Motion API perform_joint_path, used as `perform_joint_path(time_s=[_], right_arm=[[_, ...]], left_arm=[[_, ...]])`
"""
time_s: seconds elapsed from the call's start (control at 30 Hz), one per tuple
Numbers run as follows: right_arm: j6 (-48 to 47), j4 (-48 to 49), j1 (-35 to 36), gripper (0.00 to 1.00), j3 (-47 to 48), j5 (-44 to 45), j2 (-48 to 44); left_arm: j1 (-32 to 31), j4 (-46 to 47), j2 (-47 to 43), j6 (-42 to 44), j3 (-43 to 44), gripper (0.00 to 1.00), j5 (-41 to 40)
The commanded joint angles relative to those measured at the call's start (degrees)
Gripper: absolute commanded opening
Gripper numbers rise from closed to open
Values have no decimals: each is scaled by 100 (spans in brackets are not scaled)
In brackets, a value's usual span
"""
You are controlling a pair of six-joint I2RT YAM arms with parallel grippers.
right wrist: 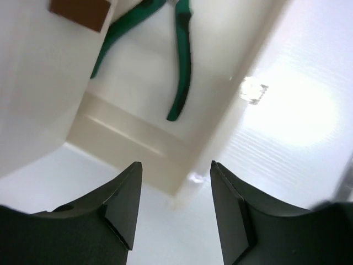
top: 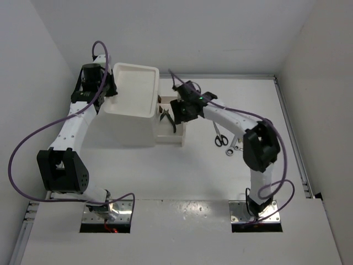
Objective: Sort the tools into containers
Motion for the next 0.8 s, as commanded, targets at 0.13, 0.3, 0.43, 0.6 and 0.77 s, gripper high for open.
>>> perform_joint_path(time_s=[0.13,0.3,0.43,0.6,0.77], right_arm=[[-18,1235,-1206,53,-880,-1969,-1305],[508,2057,-2155,53,-1548,-4358,-902],[1623,3434,-2630,44,-1908,-5980,-129],[3925,6416,-2922,36,-2699,-6965,619],[5456,8182,-3036,35,-2841,-7195,1410]], left_arm=[[38,-624,390,-346,-296,0,-18],[38,-624,390,-346,-296,0,43],[38,-624,337,-293,-296,0,105],[38,-624,284,-241,-348,0,166],[91,-571,284,-241,-348,0,218]])
